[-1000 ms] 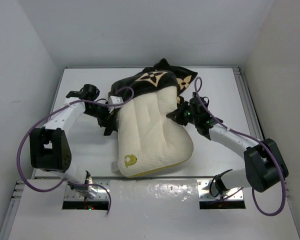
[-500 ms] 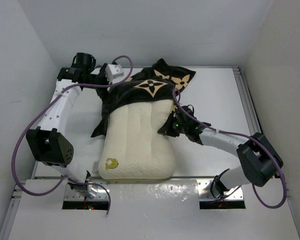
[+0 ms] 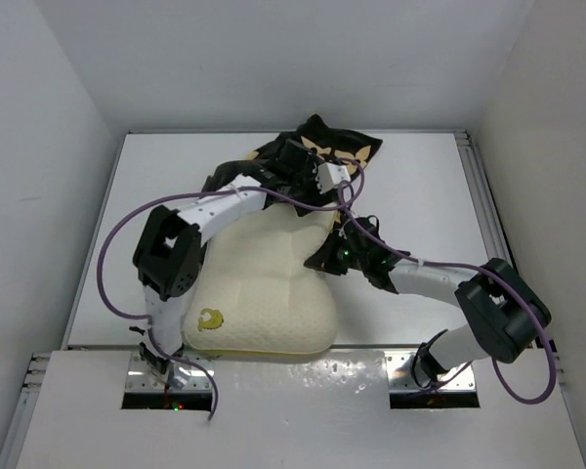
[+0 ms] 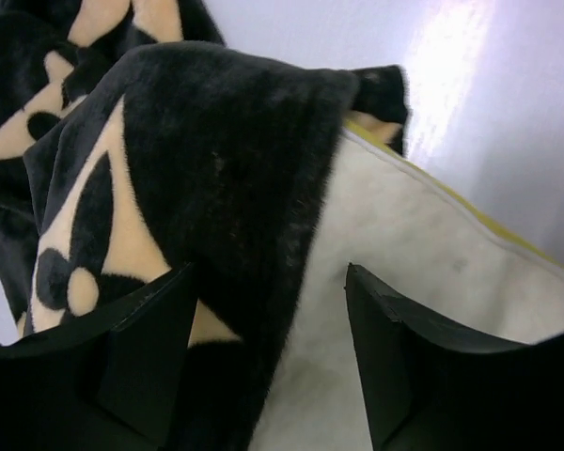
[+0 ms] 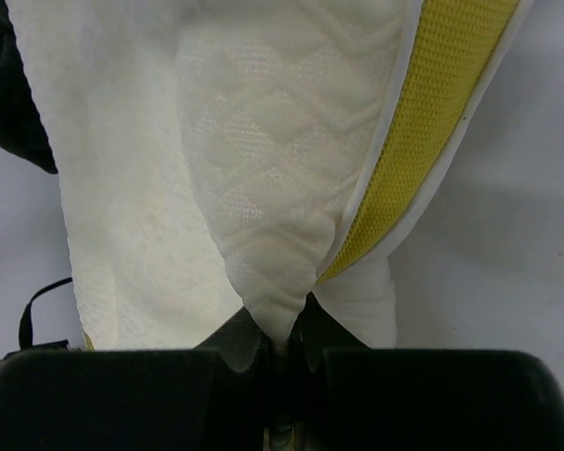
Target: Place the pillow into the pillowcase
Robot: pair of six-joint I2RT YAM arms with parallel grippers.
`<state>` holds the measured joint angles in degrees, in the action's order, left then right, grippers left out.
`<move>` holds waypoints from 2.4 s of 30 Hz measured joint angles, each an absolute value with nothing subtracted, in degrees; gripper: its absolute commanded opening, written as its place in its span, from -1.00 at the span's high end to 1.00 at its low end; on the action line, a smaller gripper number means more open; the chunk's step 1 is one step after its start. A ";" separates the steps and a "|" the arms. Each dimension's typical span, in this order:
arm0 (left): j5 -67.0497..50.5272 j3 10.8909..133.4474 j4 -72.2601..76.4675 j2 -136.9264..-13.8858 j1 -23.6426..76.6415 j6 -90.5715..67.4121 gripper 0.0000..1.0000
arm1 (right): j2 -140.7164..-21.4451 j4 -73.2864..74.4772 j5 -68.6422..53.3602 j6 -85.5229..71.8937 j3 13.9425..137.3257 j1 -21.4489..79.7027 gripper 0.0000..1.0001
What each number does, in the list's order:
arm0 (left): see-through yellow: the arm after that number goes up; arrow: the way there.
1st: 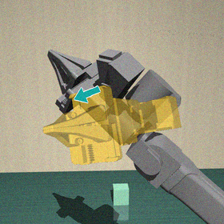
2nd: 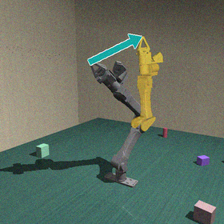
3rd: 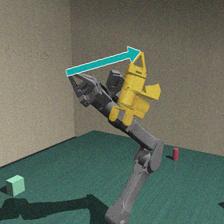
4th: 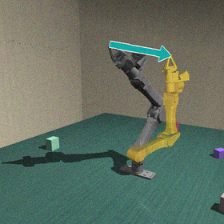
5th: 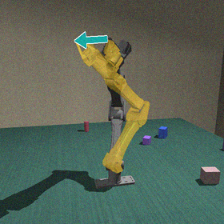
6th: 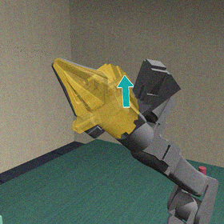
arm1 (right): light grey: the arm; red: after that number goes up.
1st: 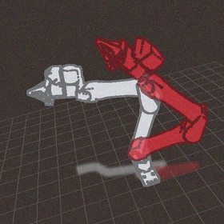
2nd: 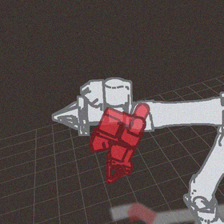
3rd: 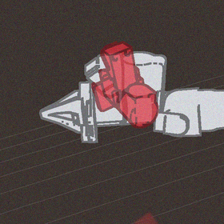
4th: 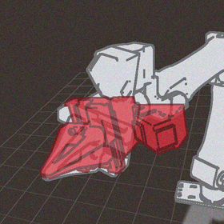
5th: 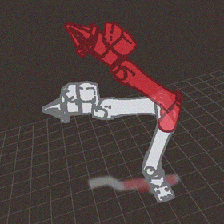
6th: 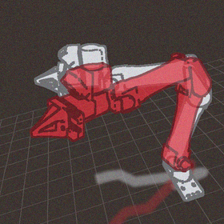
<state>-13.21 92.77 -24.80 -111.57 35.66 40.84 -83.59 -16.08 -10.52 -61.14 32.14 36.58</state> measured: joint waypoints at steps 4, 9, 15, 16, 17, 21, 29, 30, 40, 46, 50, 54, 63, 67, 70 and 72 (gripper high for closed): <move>-9.56 92.79 -20.88 -114.59 35.62 40.62 -0.23 | -83.59 -18.06 -10.44 -62.41 30.96 36.91 1.00; -6.66 92.58 -17.21 -115.26 35.57 40.42 0.23 | -83.59 -19.66 -10.26 -63.68 30.02 36.95 1.00; -5.74 92.77 -15.81 -116.09 35.42 39.68 1.00 | -83.59 -19.68 -10.28 -63.96 30.02 36.97 1.00; -6.04 93.23 -16.47 -116.29 35.33 39.57 1.00 | -83.59 -19.68 -10.28 -64.07 30.02 36.97 1.00; -6.42 93.82 -17.04 -116.46 35.22 39.38 1.00 | -83.59 -19.73 -10.28 -64.14 30.00 36.97 1.00; -11.35 98.43 -23.22 -116.51 33.93 37.67 1.00 | -83.57 -20.18 -10.72 -64.20 29.85 36.47 1.00; -23.97 103.63 -36.12 -112.71 33.28 41.69 1.00 | -80.40 -2.74 -12.34 -51.40 42.96 36.73 1.00; -25.26 104.18 -37.23 -112.36 33.21 42.13 1.00 | -79.31 -0.82 -12.91 -49.04 45.12 37.26 1.00; -35.66 108.73 -46.22 -110.80 34.17 46.28 1.00 | -66.61 -1.04 -20.91 -43.05 41.67 34.72 1.00; -42.78 114.15 -58.17 -110.50 34.57 57.25 1.00 | -66.13 -1.30 -20.82 -46.02 36.36 27.90 1.00; -44.60 113.38 -62.37 -109.06 34.57 62.78 1.00 | -66.13 -1.58 -19.49 -48.82 35.81 25.52 1.00; -43.03 109.80 -59.70 -107.66 34.57 61.34 1.00 | -66.13 -4.69 -19.42 -51.48 34.11 24.77 1.00; -37.50 107.33 -48.90 -107.53 34.94 46.46 0.92 | -64.86 -9.08 -22.94 -48.38 33.65 30.48 1.00; -35.14 107.61 -46.33 -107.53 35.29 40.16 0.84 | -64.86 -10.15 -25.69 -46.76 33.04 32.93 1.00; -35.05 108.64 -46.09 -107.53 35.51 38.22 0.75 | -65.01 -10.85 -28.99 -46.11 32.53 33.26 1.00; -35.62 109.03 -46.26 -107.53 35.99 38.13 0.84 | -65.78 -11.84 -31.62 -45.84 32.60 33.10 1.00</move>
